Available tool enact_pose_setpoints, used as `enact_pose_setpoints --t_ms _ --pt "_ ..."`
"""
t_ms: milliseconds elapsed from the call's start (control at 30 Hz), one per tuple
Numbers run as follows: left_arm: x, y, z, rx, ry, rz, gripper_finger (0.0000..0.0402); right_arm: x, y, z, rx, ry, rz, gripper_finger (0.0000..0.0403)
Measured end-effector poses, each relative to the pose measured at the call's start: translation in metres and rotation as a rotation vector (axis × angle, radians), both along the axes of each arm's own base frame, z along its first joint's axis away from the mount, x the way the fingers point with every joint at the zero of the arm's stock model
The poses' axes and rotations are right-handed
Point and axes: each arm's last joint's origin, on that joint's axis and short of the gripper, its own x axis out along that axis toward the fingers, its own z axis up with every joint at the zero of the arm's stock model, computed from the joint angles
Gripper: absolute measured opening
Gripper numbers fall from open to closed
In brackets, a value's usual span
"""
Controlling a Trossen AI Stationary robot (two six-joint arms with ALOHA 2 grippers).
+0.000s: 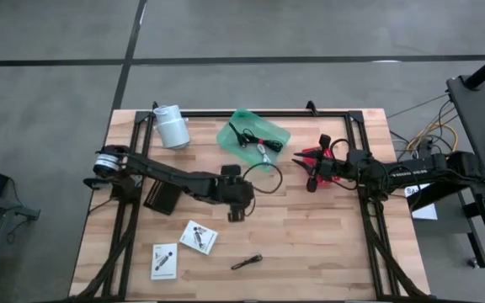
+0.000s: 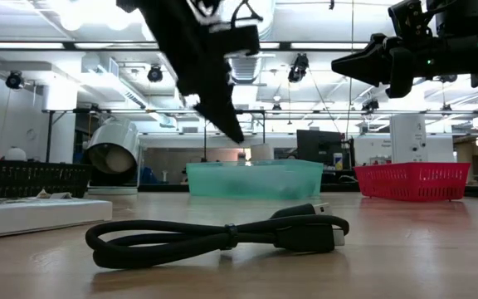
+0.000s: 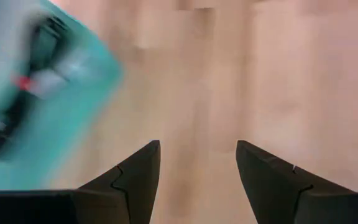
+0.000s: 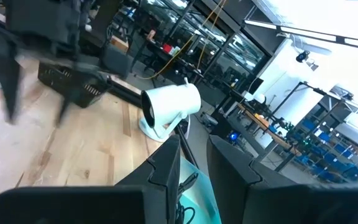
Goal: Pick and place items into bin
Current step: Put the black charger cable in the green bin
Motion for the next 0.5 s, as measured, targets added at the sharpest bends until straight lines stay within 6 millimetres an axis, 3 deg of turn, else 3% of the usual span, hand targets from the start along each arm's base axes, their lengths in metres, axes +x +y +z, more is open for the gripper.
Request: enact_pose_setpoints --t_ms 233,500 --pt "0.002 -0.036 0.021 -0.453 -0.040 0.095 0.0195 0.000 0.000 -0.001 0.080 -0.012 0.003 0.0068" --pt "-0.006 -0.089 0.030 -0.556 -0.133 0.193 0.0195 0.000 0.000 -0.002 0.104 -0.002 0.003 0.0068"
